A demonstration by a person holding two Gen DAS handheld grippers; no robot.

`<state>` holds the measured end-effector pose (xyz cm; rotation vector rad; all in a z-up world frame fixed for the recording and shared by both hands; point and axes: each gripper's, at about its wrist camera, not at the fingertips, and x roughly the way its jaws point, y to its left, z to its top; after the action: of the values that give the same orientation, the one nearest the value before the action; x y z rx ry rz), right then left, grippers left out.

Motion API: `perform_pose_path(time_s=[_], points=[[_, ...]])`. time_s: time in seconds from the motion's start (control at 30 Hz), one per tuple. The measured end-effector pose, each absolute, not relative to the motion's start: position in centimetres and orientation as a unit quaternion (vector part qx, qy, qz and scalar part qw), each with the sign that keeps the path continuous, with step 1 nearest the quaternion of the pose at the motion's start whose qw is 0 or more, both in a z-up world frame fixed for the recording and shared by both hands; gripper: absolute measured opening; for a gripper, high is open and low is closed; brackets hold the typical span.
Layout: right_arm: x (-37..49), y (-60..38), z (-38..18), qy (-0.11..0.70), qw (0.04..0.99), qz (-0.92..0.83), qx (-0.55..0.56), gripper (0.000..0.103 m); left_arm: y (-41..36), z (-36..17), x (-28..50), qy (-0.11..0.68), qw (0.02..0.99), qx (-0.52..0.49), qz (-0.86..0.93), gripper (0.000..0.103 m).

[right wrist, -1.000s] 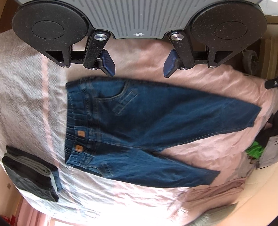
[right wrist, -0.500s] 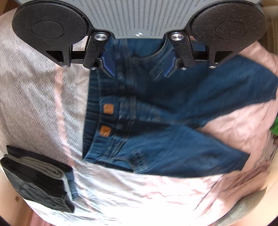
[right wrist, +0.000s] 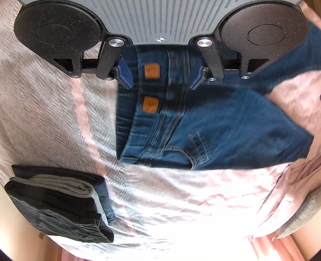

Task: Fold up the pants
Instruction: 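Grasp the jeans waistband with the right tool while the left tool grasps a leg hem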

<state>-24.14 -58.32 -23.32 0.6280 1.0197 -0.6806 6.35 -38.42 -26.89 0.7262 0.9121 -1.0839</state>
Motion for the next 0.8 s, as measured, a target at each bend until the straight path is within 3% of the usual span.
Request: perform_pose_path(time_s=[0.53, 0.63, 0.8], points=[[-5.1, -63.9, -29.6, 0.437, 0.848, -0.212, 0.214, 0.059, -55.1, -35.2, 19.9, 0.219, 0.552, 0.471, -0.653, 0.062], [-2.2, -65.2, -30.9, 0.437, 0.853, -0.193, 0.209, 0.059, -56.9, -36.6, 22.1, 0.207, 0.535, 0.488, -0.658, 0.053], [2.5, -65.8, -33.4, 0.466, 0.855, -0.153, 0.167, 0.059, -57.6, -40.3, 24.6, 0.210, 0.485, 0.521, -0.670, 0.053]])
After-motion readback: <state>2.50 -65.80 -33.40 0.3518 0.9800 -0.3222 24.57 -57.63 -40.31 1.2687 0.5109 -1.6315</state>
